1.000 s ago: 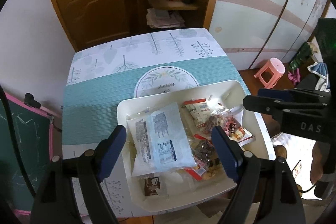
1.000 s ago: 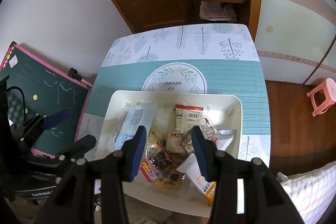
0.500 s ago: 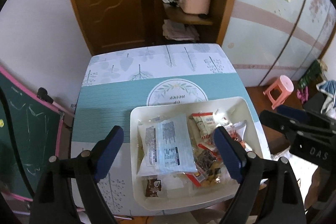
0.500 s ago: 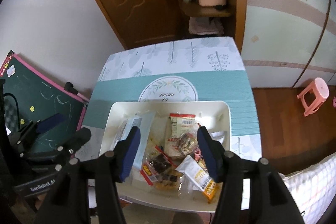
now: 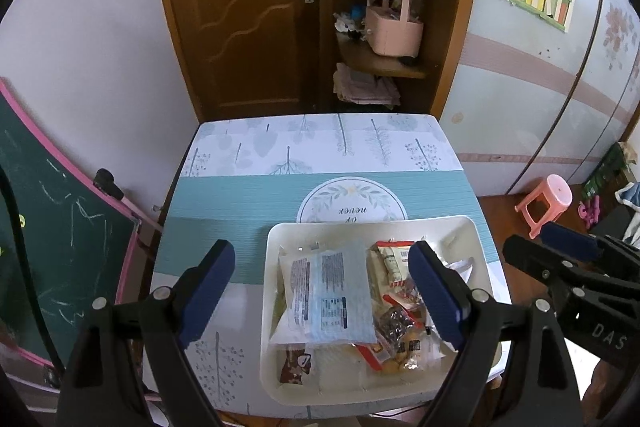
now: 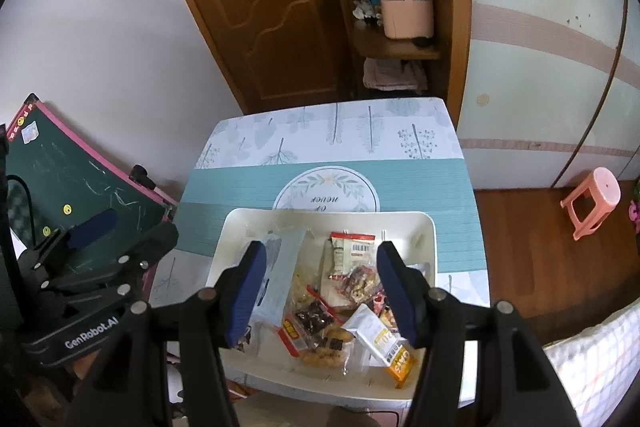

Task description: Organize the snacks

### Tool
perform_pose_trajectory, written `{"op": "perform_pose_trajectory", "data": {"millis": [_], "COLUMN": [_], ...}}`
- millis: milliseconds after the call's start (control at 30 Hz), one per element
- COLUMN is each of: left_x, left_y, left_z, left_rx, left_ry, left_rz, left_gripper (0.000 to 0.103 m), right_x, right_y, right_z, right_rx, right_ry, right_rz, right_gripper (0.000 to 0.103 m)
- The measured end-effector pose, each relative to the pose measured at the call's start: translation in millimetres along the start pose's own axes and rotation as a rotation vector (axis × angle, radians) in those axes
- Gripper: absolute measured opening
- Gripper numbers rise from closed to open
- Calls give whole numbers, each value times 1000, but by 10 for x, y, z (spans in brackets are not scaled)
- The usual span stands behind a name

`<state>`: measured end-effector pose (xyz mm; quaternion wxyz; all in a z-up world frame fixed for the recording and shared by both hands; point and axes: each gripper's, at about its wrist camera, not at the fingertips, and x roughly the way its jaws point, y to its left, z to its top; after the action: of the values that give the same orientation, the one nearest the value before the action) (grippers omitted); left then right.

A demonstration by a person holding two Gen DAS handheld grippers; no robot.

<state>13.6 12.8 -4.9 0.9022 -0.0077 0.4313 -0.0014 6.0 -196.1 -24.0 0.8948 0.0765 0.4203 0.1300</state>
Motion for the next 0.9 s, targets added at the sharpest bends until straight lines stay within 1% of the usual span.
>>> {"op": "perform_pose_trajectory", "data": {"millis": [200, 900], "left_x": [2, -5], "left_y": [-11, 22], "left_z": [-16, -23], "left_rx": [-1, -2], "left_ry": [16, 21], "left_rz": [1, 2], "left_gripper": [88, 88], "right_x": [8, 28], "right_y": [41, 81], "right_z": [-18, -39], "right_rx": [-10, -13], "right_ry": [3, 3], "right_rz": [2, -6], "right_gripper": [58, 58]}}
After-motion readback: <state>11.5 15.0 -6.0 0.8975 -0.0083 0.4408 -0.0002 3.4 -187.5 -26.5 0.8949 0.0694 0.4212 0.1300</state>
